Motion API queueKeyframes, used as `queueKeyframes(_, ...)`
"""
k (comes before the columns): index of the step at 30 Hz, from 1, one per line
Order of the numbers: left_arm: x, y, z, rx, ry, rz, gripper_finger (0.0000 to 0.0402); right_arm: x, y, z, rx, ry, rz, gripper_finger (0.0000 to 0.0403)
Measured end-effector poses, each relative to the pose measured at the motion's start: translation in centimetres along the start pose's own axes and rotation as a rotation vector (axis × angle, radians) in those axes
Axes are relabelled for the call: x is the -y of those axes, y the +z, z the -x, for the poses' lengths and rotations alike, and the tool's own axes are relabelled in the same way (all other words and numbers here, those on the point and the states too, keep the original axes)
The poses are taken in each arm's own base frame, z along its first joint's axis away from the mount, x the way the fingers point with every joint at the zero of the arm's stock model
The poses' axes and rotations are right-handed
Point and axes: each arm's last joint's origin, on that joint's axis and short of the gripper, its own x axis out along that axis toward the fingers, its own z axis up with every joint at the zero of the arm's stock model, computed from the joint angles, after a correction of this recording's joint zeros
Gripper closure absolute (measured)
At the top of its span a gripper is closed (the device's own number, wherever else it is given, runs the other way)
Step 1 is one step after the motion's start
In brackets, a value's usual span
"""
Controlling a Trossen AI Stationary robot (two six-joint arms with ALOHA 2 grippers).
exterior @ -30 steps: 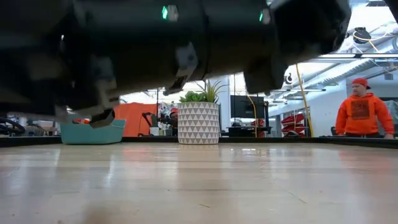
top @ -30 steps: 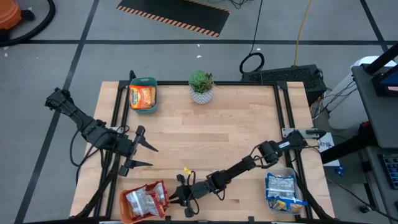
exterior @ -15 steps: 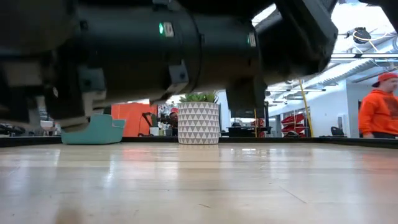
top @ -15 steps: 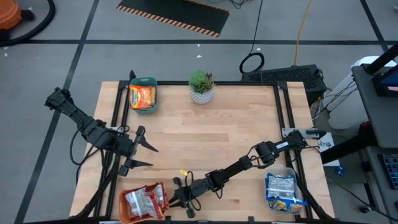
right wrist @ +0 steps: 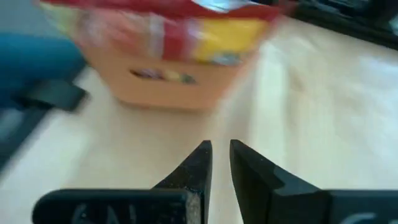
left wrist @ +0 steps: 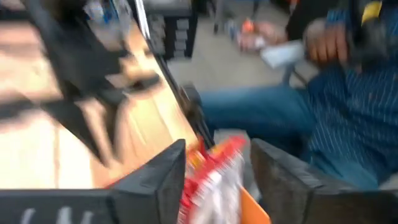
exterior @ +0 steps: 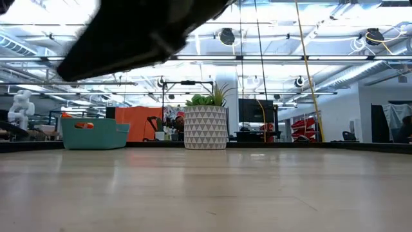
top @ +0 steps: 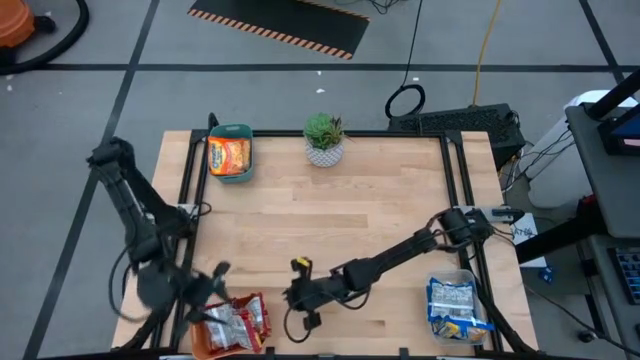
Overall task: Sort Maruchan noodles
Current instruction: Adjust the orange bin
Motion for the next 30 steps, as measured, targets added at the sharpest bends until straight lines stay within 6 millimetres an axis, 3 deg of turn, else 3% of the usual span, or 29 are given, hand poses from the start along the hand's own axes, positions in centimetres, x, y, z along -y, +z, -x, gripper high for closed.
queueKeyframes(7, 4.9, 1.2, -1.4, -0.279, 0.070, 0.080, 0.0299, 0.7, -0.4, 3.7, -0.109, -0.129, 0.019, 0.0351)
queueKeyframes(12, 7.4, 1.5, -2.8, -0.485, 0.106, 0.188, 0.0322, 0.4, -1.8, 6.0, -0.075, -0.185, -0.002, 0.0351)
queueKeyframes(22, 8.6, -2.9, -7.6, -0.858, 0.145, 0.471, 0.0324, 1.2, -4.8, 9.2, 0.228, -0.201, -0.085, 0.0351)
queueKeyframes(30, 9.0, -4.5, -7.6, -0.984, 0.214, 0.540, 0.0324, 1.6, -6.1, 11.3, 0.385, -0.192, -0.130, 0.0351)
